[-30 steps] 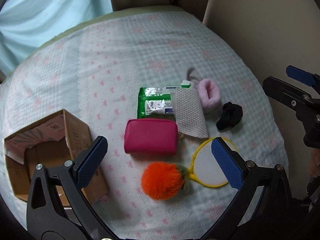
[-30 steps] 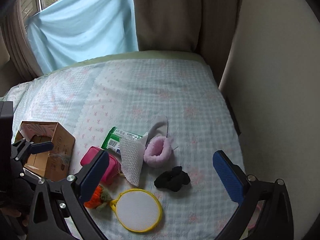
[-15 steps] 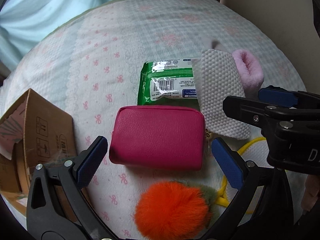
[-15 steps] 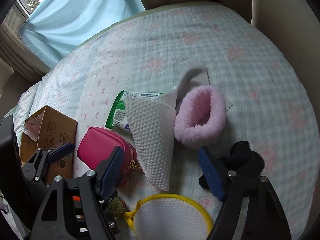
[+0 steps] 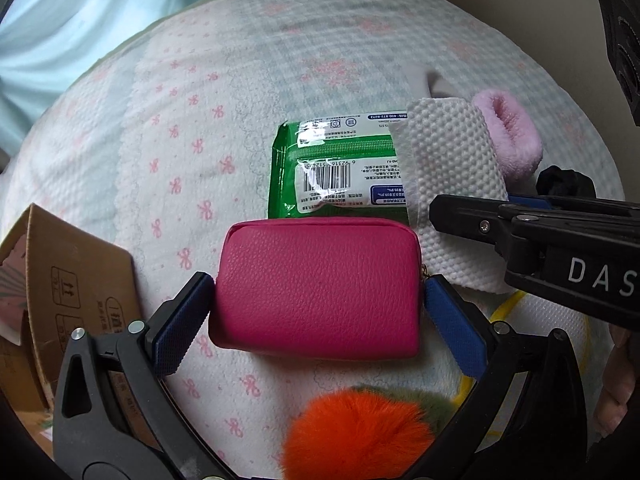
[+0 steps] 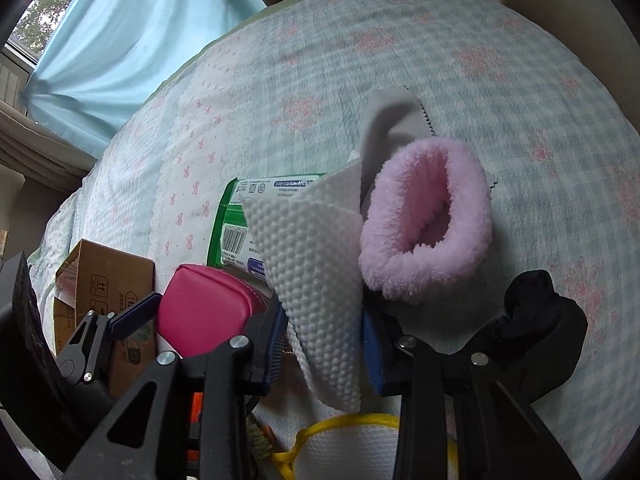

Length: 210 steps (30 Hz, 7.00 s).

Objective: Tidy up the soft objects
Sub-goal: 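Reach the left tool to the pink pouch while the right tool reaches the white cloth, then close the left tool on the pink pouch while the right tool grips the white cloth, then carry both items over the cardboard box and open both tools to drop them, then lift both tools away from the box toward the remaining objects, then grasp the orange pompom with the left tool while the right tool grasps the pink hair tie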

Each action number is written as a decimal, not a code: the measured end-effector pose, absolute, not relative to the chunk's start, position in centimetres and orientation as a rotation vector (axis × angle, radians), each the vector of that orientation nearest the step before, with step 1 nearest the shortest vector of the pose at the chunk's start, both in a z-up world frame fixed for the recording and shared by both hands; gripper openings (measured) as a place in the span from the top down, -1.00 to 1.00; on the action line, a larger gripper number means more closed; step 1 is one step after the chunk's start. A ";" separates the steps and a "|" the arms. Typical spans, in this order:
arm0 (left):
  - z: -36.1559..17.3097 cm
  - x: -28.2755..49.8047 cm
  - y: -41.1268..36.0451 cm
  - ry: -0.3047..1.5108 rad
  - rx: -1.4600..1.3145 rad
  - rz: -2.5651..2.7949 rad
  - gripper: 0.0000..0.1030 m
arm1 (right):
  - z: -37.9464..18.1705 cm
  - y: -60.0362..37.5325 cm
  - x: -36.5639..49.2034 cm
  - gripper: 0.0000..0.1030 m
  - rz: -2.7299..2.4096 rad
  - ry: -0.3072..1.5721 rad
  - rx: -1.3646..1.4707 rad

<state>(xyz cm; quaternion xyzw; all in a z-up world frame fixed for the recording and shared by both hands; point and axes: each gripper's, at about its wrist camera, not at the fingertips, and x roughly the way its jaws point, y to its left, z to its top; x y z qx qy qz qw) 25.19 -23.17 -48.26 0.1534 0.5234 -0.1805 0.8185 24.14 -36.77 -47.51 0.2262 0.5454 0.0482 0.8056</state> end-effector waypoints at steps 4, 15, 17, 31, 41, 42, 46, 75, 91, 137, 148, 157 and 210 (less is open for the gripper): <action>-47.9 24.7 -23.0 1.102 0.351 -0.371 -1.00 | -47.6 -36.7 23.9 0.48 0.104 1.169 0.492; -48.6 25.6 -23.0 1.142 0.339 -0.394 -0.87 | -47.3 -36.8 23.6 0.64 0.107 1.155 0.489; -48.3 25.5 -22.7 1.141 0.324 -0.400 -0.76 | -47.0 -36.7 23.5 0.67 0.112 1.150 0.489; -45.2 24.5 -21.4 1.124 0.244 -0.400 -0.60 | -43.0 -36.0 22.0 0.77 0.104 1.059 0.443; -38.0 22.3 -20.3 1.015 0.199 -0.401 -0.60 | -35.1 -35.4 18.8 0.80 0.097 0.963 0.376; -36.9 22.0 -20.1 1.001 0.194 -0.396 -0.60 | -34.0 -35.1 18.5 0.80 0.100 0.952 0.364; -31.6 21.0 -18.3 0.942 0.168 -0.373 -0.60 | -28.6 -33.6 17.3 0.80 0.115 0.915 0.311; -26.9 26.1 12.0 1.093 0.181 -0.246 -0.60 | -26.6 -4.5 22.2 0.80 0.156 1.143 0.230; -40.5 31.2 10.9 1.388 0.302 -0.396 -0.60 | -38.5 -3.8 28.5 0.80 0.079 1.439 0.273; -24.3 21.1 14.1 1.130 0.212 -0.365 -1.00 | -21.7 -4.1 17.4 -1.00 -0.006 1.155 0.128; -18.2 17.8 10.9 1.001 0.181 -0.392 -1.00 | -15.5 -11.4 10.6 -1.00 -0.148 1.047 0.143; -16.4 15.7 4.6 0.946 0.156 -0.360 -1.00 | -14.5 -21.7 8.4 -1.00 -0.158 0.977 0.109; -50.5 17.6 -18.5 1.272 -0.367 -0.059 -0.87 | -48.1 -37.7 25.4 -0.93 0.464 1.126 -0.376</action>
